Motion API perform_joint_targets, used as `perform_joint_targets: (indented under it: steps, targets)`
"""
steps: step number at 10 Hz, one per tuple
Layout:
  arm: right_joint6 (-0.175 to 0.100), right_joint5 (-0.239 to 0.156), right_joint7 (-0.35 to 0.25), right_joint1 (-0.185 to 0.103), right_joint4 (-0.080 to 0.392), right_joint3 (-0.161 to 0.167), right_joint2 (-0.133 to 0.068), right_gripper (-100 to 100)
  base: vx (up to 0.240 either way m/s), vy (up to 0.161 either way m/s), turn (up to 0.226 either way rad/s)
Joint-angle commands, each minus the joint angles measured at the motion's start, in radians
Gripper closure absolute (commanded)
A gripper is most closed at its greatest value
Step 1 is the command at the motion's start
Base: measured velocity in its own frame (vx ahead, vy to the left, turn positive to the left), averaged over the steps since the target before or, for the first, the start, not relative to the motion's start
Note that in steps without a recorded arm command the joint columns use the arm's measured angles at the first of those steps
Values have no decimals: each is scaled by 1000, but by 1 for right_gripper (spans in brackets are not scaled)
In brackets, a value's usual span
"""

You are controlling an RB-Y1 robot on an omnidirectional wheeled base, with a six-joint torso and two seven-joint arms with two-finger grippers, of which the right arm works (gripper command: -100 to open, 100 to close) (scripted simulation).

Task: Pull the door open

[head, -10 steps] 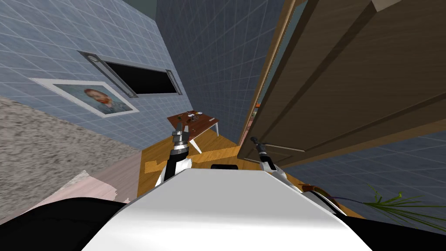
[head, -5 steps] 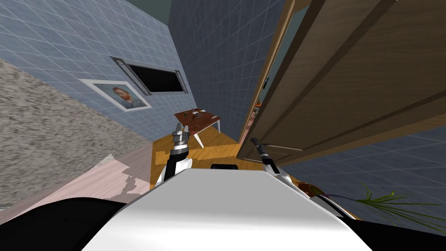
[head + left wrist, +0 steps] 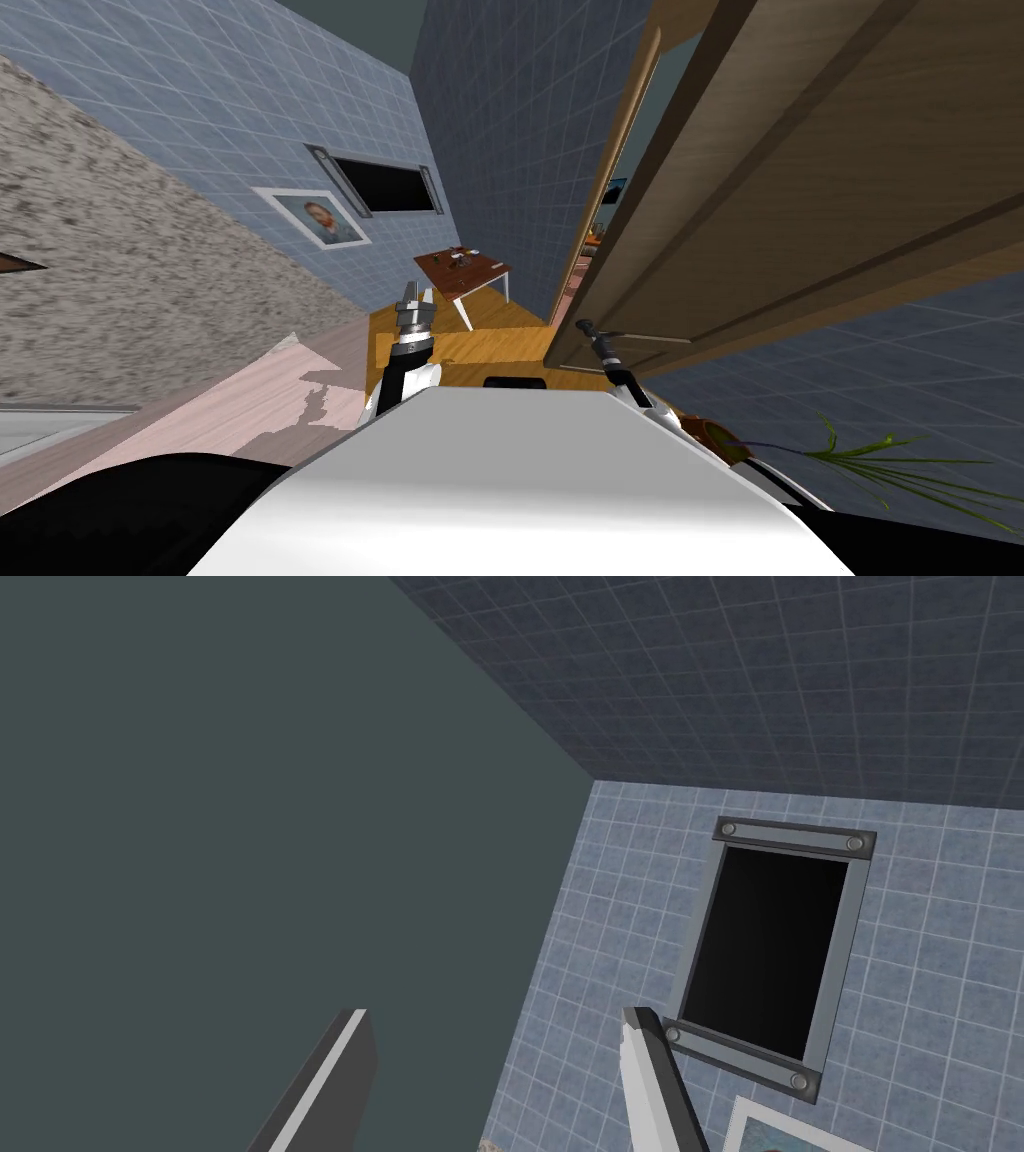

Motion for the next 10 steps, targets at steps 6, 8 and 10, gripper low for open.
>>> perform_joint_targets:
  steps: [6, 8, 10]
  targets:
    - [-106, -21, -45, 63, -10, 79, -74, 100, -196, -63, 127]
    - [-117, -27, -48, 75, -10, 90, -78, 100, -115, -37, 93]
    - [-154, -37, -57, 90, -1, 111, -94, 100, -200, -89, 186]
